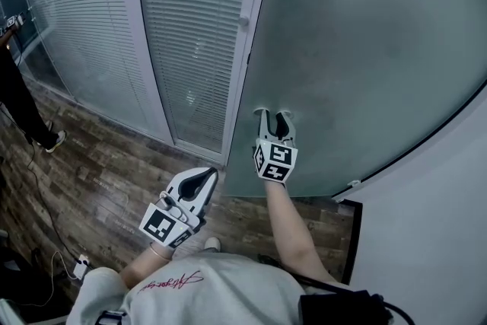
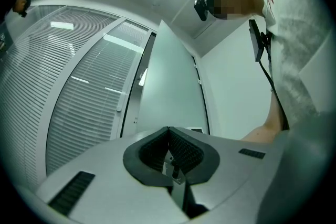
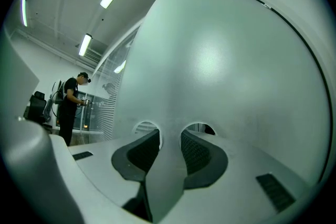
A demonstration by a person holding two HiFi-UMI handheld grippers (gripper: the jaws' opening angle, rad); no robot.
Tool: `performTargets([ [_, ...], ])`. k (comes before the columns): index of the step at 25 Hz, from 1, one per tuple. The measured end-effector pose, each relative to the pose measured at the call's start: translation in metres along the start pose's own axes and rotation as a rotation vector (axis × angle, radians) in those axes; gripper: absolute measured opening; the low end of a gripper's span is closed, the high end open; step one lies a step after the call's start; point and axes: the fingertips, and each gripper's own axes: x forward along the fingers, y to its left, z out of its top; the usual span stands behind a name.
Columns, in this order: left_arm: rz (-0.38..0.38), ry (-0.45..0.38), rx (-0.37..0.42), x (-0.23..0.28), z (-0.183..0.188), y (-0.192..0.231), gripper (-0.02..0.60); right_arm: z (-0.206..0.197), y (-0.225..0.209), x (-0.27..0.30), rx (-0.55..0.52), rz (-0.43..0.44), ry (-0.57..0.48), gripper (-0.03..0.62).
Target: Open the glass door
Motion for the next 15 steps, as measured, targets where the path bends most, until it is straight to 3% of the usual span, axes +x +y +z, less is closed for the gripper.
performTargets([
  [15, 0.071, 0.0, 0.031, -0.025, 0.0, -0.076, 0.012, 0.004, 0.012, -0.071, -0.001, 0.122, 0.0, 0.135],
])
